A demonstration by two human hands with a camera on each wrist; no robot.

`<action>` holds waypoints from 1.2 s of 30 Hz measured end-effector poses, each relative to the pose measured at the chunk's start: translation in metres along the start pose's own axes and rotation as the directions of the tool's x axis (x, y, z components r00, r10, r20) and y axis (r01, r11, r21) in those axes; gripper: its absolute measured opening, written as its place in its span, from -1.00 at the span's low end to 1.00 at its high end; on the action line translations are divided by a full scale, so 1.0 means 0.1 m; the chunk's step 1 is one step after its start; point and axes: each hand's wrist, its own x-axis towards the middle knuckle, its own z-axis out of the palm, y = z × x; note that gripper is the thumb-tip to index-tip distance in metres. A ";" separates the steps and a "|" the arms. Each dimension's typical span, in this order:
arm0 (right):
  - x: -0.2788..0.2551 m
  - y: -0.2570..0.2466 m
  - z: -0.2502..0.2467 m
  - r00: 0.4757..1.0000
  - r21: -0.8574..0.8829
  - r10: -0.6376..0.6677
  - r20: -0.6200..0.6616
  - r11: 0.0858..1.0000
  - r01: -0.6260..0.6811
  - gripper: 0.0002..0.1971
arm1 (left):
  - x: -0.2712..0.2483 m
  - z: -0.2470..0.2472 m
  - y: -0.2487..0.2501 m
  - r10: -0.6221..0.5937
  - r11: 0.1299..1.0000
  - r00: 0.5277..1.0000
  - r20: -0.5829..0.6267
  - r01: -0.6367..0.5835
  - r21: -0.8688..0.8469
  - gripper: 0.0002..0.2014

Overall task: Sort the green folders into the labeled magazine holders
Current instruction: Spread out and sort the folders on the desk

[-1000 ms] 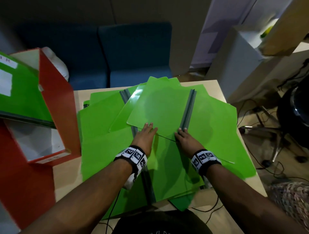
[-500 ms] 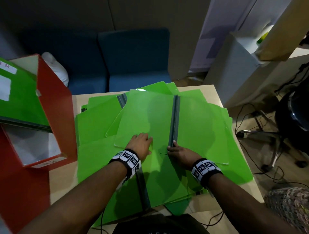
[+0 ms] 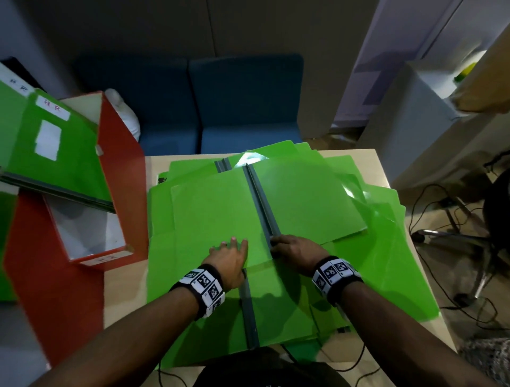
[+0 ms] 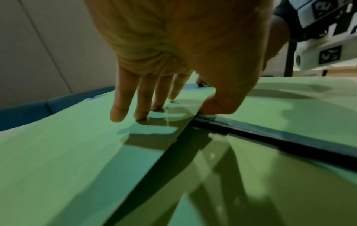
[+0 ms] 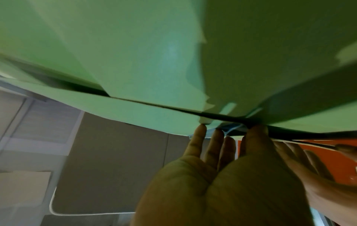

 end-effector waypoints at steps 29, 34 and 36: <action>0.06 -0.28 -1.27 0.834 -0.109 -0.256 -0.488 0.966 0.233 -0.78 | -0.99 -1.21 -0.72 0.019 1.000 0.600 -0.800 -0.023 0.007 -0.62; -0.03 -0.31 -1.62 0.704 -0.152 -0.271 -0.656 0.962 0.228 -0.76 | -1.04 -1.42 -0.75 0.053 0.998 0.411 -0.910 -0.061 0.031 -0.61; -0.06 -0.33 -1.72 0.669 -0.203 -0.293 -0.684 0.956 0.211 -0.79 | -1.04 -1.49 -0.75 0.065 0.992 0.383 -0.921 -0.123 0.019 -0.62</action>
